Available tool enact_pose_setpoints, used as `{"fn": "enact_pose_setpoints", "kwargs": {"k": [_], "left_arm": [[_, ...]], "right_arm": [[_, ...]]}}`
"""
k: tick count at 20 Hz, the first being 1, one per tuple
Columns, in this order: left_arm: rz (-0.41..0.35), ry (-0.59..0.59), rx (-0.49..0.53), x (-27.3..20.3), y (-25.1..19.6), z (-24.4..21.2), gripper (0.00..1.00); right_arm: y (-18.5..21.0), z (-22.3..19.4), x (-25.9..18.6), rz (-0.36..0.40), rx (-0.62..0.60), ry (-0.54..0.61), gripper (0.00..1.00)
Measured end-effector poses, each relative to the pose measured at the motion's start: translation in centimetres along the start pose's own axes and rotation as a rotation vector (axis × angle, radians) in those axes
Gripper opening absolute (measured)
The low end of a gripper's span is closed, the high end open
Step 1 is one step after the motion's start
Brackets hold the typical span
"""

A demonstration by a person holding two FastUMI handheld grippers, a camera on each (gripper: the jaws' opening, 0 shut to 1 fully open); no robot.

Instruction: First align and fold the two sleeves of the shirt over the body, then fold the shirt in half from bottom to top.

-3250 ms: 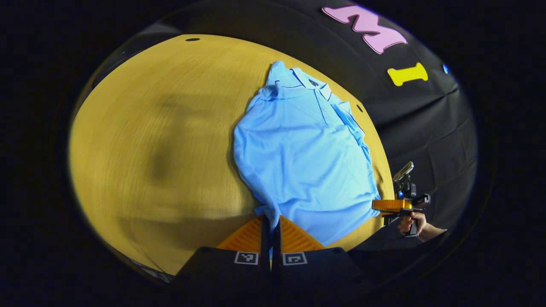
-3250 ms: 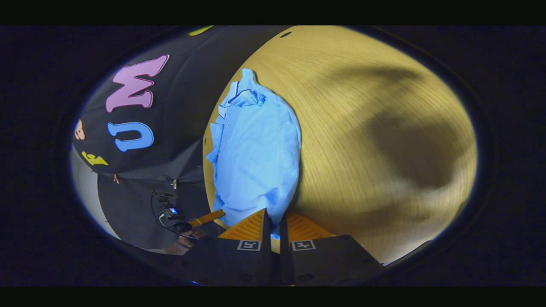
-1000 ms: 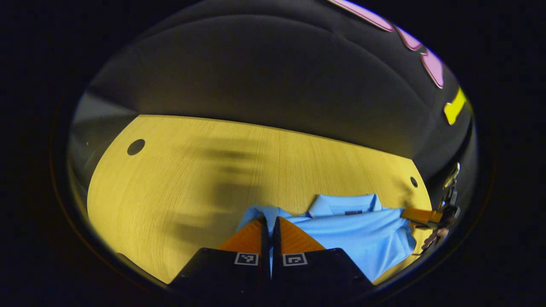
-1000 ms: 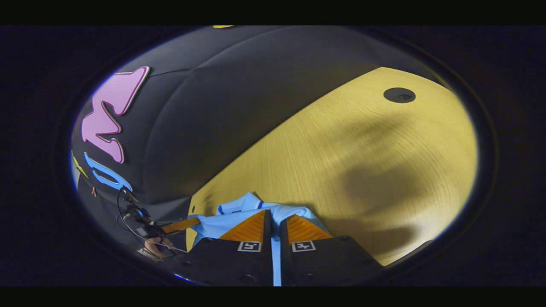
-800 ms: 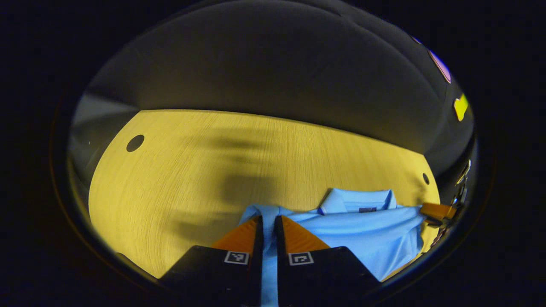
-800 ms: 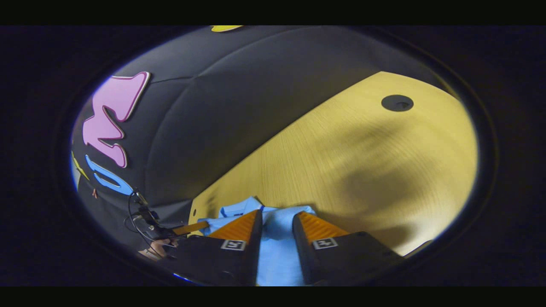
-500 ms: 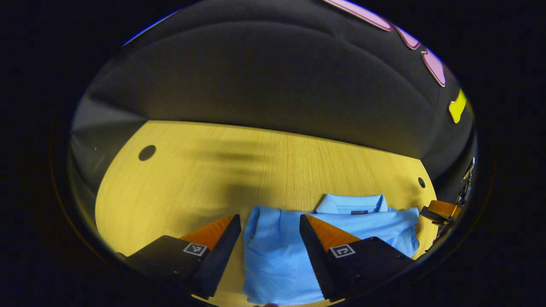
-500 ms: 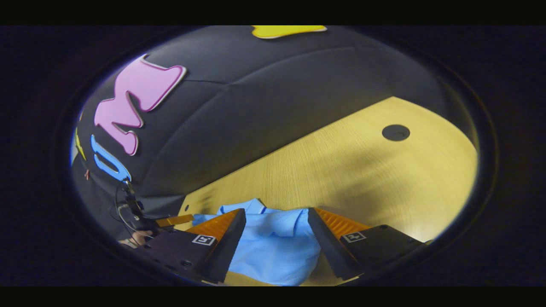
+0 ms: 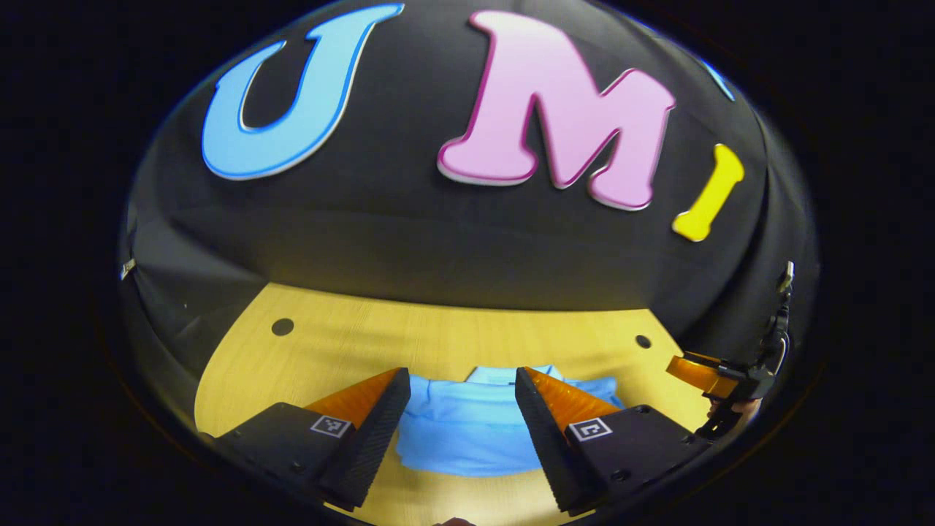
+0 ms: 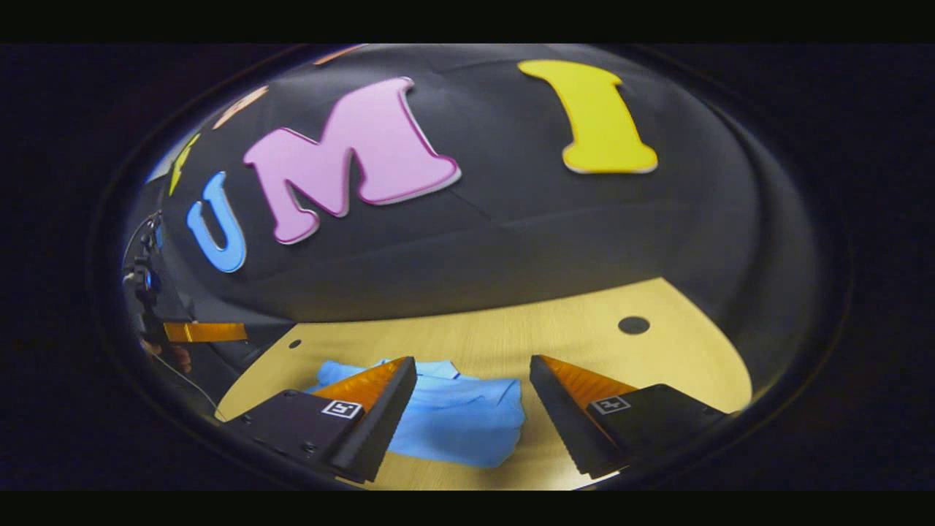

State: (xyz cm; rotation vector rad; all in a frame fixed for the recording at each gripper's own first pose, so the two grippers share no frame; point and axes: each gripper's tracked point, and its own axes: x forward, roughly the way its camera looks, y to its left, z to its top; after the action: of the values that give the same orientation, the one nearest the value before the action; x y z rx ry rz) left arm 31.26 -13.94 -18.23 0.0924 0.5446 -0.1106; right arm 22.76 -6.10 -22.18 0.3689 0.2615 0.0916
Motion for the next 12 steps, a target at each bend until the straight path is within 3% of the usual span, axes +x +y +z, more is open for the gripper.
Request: {"fn": "enact_pose_setpoints", "kwargs": {"k": [4, 9, 12], "left_arm": [[-0.060, -0.127, 0.046, -8.1, -3.3, 2.3, 0.93], [-0.096, -0.270, 0.078, -19.4, -5.0, 3.9, 0.93], [-0.131, -0.296, 0.064, -23.2, -4.5, 3.5, 0.94]], "right_arm": [[2.9, 3.7, -7.0, -0.039, -0.112, -0.121, 0.96], [7.3, 5.7, -16.4, -0.050, -0.148, -0.211, 0.96], [10.4, 6.4, -21.4, -0.051, -0.133, -0.235, 0.96]]}}
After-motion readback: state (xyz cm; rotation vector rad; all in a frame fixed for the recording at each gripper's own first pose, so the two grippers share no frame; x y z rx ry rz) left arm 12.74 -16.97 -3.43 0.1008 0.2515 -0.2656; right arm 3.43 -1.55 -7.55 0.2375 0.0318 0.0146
